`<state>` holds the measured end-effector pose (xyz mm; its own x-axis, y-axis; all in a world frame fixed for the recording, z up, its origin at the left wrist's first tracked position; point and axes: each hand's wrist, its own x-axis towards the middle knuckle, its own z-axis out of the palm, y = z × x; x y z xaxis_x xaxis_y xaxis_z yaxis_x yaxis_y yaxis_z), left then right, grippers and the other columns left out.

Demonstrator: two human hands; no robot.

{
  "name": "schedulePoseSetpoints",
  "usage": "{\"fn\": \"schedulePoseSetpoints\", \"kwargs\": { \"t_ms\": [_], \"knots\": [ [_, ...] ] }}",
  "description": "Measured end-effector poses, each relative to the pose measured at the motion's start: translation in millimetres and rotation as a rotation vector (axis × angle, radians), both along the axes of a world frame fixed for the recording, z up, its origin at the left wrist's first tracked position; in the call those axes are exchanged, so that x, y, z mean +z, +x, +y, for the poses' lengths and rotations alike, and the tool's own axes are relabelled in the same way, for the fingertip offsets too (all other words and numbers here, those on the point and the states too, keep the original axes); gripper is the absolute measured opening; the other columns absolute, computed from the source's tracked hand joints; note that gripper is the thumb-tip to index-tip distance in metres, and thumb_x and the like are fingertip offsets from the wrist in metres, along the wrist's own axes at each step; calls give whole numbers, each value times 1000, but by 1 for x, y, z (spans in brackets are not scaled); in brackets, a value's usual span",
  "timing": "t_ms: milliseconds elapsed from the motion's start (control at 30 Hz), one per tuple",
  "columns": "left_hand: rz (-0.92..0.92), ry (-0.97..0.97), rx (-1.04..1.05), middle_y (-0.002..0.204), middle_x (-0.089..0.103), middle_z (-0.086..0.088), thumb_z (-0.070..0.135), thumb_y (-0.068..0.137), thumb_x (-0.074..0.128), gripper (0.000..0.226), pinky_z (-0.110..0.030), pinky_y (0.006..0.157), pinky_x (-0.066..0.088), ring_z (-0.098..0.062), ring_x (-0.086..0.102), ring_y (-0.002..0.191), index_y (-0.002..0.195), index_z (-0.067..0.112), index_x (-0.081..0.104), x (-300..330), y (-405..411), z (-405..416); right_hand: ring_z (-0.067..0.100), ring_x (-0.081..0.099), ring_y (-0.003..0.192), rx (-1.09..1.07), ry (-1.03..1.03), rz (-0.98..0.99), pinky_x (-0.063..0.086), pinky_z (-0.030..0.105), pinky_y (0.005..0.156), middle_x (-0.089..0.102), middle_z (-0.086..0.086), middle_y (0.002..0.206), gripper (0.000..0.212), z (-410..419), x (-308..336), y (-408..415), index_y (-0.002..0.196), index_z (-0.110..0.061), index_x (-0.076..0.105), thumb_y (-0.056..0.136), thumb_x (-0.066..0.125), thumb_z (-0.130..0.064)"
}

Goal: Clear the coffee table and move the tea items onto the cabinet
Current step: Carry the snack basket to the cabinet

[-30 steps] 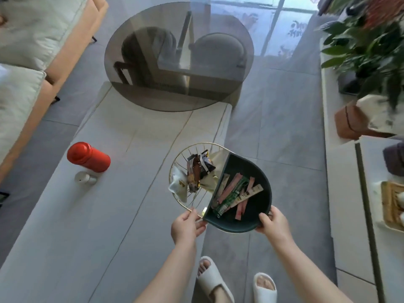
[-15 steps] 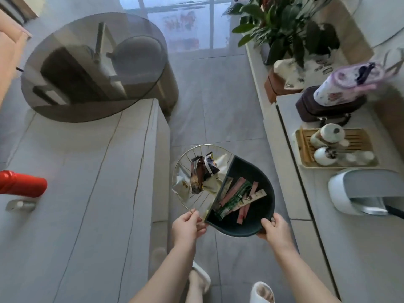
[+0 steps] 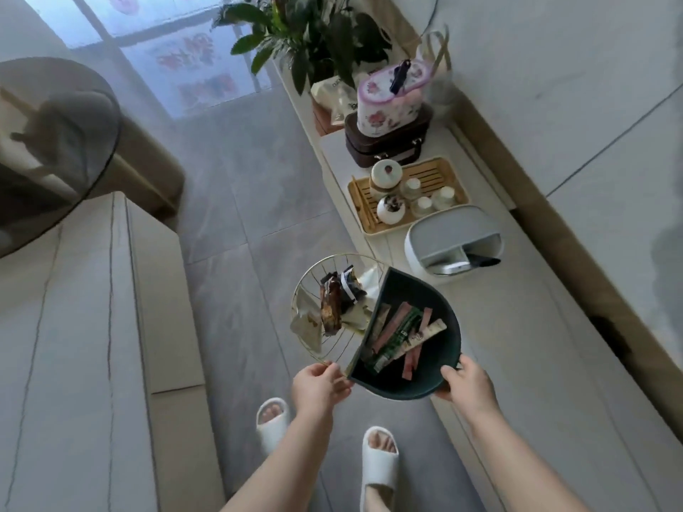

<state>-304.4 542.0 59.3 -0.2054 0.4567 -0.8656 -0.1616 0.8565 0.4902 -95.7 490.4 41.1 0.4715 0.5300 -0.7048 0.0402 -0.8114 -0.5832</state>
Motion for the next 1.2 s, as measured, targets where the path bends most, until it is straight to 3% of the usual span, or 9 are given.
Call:
{"fn": "schedulePoseSetpoints", "kwargs": {
  "t_ms": [100,233,367,500,633,800,1000,1200],
  "knots": [
    [35,-26,-87,70,56,-17,-6,91,50,11,-26,41,54,-26,58,52,102,-4,49,-8,33,-5,39,64,89,-62,-22,-10,53,54,82,67,20,94,14,-21,-5,28,97,-7,60,87,50,-5],
    [38,-90,-227,82,59,-21,-5,89,50,24,-29,45,56,-27,61,55,113,-4,44,-25,72,-14,37,65,85,-254,-36,34,58,37,65,67,21,92,18,-54,-20,57,90,-13,59,88,47,0],
    [-2,-142,-399,86,61,-21,-5,92,43,25,-32,51,58,-27,65,60,117,-6,45,-43,112,-17,36,63,82,-425,-63,26,56,45,74,64,20,95,14,-86,-40,86,95,-5,57,89,47,4],
    [-47,-195,-523,90,63,-21,-8,91,42,27,-32,51,59,-25,67,59,117,-2,45,-57,150,-16,37,60,85,-570,-64,41,53,45,75,60,21,99,14,-108,-58,109,96,-4,55,90,47,5],
    [-72,-212,-581,85,65,-16,-5,92,45,25,-34,60,60,-24,68,63,115,5,45,-74,182,-12,42,59,93,-683,-53,41,52,49,80,59,25,104,14,-114,-72,128,97,-4,54,90,46,6],
    [-78,-160,-598,112,58,-18,-3,91,45,41,-37,69,59,-30,67,80,131,7,41,-94,210,-4,35,55,91,-772,-31,56,50,43,79,56,21,104,12,-109,-89,144,97,-1,52,91,46,7],
    [-110,-147,-582,119,59,-17,-1,94,44,45,-34,69,59,-25,67,74,137,11,38,-104,224,4,33,56,92,-805,-17,69,51,42,81,55,17,106,14,-102,-104,155,104,0,52,92,46,4],
    [-131,-149,-610,119,59,-13,-1,93,47,53,-33,73,58,-27,67,94,143,13,33,-105,224,3,34,56,95,-813,-67,69,52,41,80,53,15,109,22,-99,-107,162,115,0,50,94,47,0]
  ]
}}
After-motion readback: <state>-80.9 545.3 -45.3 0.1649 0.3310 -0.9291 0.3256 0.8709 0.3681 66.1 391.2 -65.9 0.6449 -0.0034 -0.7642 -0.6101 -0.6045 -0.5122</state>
